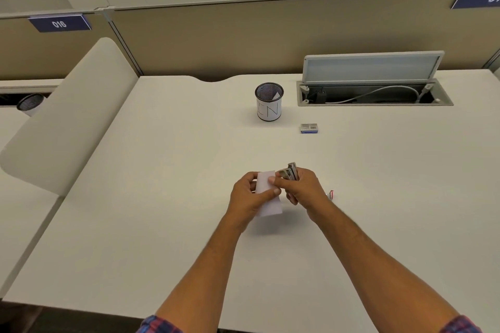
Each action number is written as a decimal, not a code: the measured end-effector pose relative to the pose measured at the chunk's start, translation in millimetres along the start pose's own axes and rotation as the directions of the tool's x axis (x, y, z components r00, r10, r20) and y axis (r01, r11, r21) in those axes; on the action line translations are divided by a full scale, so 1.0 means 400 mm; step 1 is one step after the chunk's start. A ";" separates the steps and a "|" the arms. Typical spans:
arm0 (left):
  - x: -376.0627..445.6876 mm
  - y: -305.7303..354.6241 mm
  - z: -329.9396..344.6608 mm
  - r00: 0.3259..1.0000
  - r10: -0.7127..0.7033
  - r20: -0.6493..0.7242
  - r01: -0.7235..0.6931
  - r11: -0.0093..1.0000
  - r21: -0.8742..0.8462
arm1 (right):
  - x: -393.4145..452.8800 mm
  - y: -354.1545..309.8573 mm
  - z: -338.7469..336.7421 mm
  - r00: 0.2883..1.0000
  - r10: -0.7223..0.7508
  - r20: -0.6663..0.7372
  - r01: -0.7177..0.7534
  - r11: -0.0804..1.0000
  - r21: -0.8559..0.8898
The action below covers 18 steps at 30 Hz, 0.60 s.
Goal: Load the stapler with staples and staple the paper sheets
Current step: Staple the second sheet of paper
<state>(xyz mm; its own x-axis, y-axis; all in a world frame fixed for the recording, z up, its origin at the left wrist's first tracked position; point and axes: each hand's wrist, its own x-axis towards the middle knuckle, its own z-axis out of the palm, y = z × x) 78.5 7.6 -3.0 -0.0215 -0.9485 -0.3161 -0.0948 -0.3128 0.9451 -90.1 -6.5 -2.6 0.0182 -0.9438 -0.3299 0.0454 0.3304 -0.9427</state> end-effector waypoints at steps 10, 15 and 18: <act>0.004 -0.013 -0.023 0.994 -0.106 0.011 0.106 0.987 -0.118 | 0.004 -0.017 -0.032 0.983 -0.085 -0.165 0.086 0.996 -0.001; 0.003 -0.012 -0.019 0.997 -0.076 -0.018 0.074 0.995 -0.070 | 0.006 -0.023 -0.038 0.985 -0.146 -0.096 0.133 0.983 -0.126; 0.008 -0.006 -0.020 0.994 -0.110 -0.028 0.105 0.983 -0.153 | -0.001 -0.024 -0.043 0.971 -0.237 -0.021 0.224 0.941 -0.252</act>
<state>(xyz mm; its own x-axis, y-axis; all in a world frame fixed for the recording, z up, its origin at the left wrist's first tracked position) 86.5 4.8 -5.6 0.0166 -0.9093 -0.4159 0.0565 -0.4144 0.9083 -107.9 -9.3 5.8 -0.0142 -0.9950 -0.0985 -0.2050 0.0993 -0.9737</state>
